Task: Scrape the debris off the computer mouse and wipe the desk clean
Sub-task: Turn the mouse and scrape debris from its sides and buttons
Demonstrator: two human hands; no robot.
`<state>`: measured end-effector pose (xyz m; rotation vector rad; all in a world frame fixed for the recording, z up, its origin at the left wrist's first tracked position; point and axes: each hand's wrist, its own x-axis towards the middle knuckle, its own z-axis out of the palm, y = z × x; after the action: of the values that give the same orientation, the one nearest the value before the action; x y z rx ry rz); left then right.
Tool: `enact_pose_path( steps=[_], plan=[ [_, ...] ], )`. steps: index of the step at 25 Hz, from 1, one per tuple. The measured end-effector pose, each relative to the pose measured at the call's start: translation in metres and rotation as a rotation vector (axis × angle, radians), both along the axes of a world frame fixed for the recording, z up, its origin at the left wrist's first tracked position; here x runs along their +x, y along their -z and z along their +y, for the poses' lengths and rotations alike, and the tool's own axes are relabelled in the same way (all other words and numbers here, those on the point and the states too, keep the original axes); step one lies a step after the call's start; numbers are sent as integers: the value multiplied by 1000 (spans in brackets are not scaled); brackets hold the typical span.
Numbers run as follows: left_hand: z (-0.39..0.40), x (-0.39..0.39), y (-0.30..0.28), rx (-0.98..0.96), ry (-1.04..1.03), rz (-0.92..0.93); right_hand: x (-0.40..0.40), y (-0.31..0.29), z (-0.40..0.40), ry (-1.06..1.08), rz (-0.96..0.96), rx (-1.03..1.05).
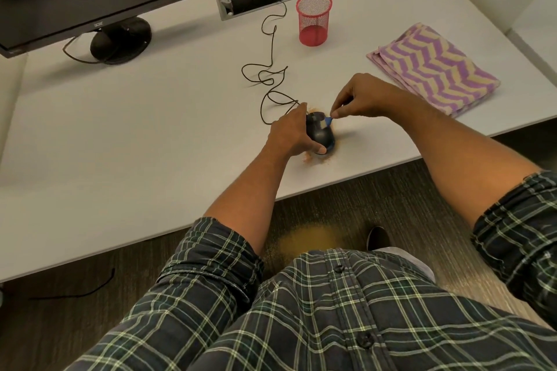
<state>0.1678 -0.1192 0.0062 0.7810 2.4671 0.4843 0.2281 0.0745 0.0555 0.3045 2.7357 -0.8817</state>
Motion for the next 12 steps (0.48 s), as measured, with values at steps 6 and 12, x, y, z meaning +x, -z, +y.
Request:
enact_pose_path(
  steps=[6,12],
  plan=[
    [-1,1,0,-7,-7,20,10,1,-1,2,-7,-7],
    [-2,3,-2,6,8,34,25,-1,2,47,98,-166]
  ],
)
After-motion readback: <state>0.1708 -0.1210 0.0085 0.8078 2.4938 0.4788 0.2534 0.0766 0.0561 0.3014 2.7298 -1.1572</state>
